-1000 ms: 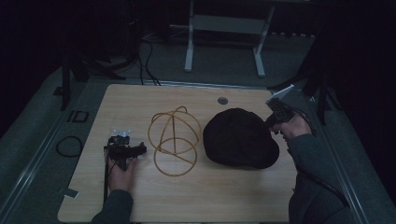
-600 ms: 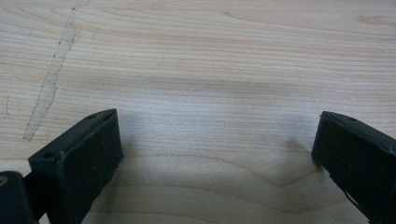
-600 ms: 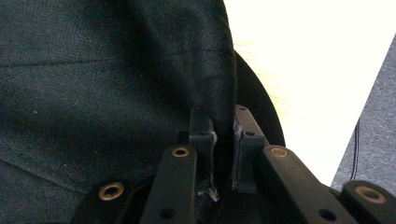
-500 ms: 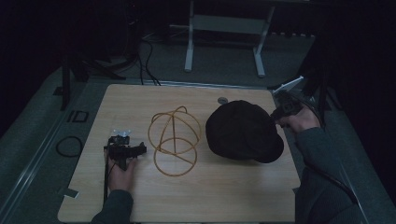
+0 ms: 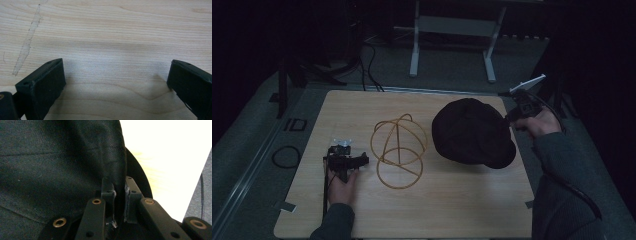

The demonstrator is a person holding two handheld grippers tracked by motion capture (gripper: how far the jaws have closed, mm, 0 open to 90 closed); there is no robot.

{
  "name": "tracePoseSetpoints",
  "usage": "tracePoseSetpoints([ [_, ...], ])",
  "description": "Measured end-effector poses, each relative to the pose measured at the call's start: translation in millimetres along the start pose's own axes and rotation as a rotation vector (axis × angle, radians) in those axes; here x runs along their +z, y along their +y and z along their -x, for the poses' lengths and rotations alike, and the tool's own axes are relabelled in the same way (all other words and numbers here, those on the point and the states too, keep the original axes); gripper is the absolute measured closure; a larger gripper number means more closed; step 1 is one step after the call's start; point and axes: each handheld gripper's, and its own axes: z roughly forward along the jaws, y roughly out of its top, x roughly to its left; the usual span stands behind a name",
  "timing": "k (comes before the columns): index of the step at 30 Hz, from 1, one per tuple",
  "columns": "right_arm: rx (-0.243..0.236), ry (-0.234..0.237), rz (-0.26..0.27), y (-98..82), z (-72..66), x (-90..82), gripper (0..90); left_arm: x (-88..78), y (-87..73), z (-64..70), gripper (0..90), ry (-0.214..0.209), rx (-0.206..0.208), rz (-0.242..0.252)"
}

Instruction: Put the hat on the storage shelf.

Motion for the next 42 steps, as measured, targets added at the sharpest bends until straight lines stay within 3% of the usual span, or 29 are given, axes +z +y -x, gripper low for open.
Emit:
tracePoseSetpoints([
  [12,0.005,0.042,0.039,6.7,-8.8,-14.8,81.6,-0.1,0.0,0.0,1.2,0.000,0.000,-0.001],
  [29,-0.027,0.115,0.079,18.1,-30.7,-23.4,81.6,0.0,0.0,0.0,1.2,0.000,0.001,-0.001],
  [42,-0.049,0.127,0.088,25.3,-43.2,-29.6,81.5,0.1,0.2,0.2,1.2,-0.003,0.004,-0.001],
])
